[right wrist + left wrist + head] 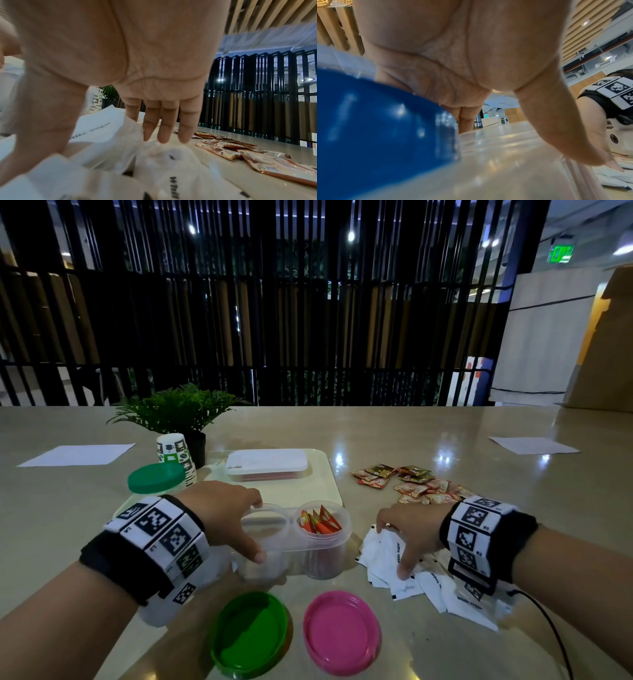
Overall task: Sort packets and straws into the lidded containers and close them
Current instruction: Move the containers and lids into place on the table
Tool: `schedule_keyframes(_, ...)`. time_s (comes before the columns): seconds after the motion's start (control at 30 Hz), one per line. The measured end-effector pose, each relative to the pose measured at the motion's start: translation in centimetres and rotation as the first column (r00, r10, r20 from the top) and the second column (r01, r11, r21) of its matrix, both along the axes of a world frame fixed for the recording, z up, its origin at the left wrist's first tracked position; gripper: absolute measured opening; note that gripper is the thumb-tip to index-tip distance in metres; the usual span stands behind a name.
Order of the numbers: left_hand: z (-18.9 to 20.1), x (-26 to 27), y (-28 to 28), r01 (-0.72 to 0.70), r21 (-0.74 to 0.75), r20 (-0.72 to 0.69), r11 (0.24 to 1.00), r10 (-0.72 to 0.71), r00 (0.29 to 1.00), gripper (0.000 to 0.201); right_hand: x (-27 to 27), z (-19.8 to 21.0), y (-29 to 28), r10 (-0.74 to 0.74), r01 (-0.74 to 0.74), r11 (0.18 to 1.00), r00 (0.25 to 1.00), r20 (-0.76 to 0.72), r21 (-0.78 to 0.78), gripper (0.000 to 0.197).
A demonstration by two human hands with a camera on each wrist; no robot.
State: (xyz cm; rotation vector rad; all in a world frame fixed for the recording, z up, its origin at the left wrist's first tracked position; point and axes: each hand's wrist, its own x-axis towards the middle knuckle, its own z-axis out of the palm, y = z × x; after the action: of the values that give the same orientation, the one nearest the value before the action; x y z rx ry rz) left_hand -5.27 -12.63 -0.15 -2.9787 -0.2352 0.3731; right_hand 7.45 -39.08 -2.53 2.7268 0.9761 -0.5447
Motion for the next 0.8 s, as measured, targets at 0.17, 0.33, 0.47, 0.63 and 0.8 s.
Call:
schedule_keyframes(0.17, 0.0, -0.1, -0.1, -0.003, -0.005, -0.003, 1.000, 0.003, 1.000, 0.093, 0.4, -0.2, 0.0, 0.013, -0.013, 1.000, 0.999, -0.029, 0.004, 0.073)
schedule_keyframes(0.33, 0.1, -0.2, -0.2, -0.003, 0.001, -0.001, 1.000, 0.003, 1.000, 0.092, 1.0, -0.1, 0.2, 0.046, -0.047, 0.999, 0.998, -0.052, -0.014, 0.053)
schedule_keyframes(0.47, 0.1, -0.1, -0.1, 0.005, 0.008, 0.000, 1.000, -0.005, 1.000, 0.094, 1.6, 1.0, -0.1, -0.009, 0.012, 1.000, 0.993, -0.119, 0.021, 0.052)
schedule_keyframes(0.63, 0.1, -0.1, -0.1, 0.004, 0.007, -0.004, 1.000, -0.004, 1.000, 0.094, 1.6, 0.4, 0.4, -0.016, 0.019, 1.000, 0.991, -0.131, 0.021, 0.058)
schedule_keyframes(0.8, 0.0, -0.1, -0.1, 0.001, 0.007, -0.005, 1.000, -0.001, 1.000, 0.094, 1.5, -0.3, 0.6, 0.012, -0.009, 0.999, 0.995, -0.097, 0.031, 0.066)
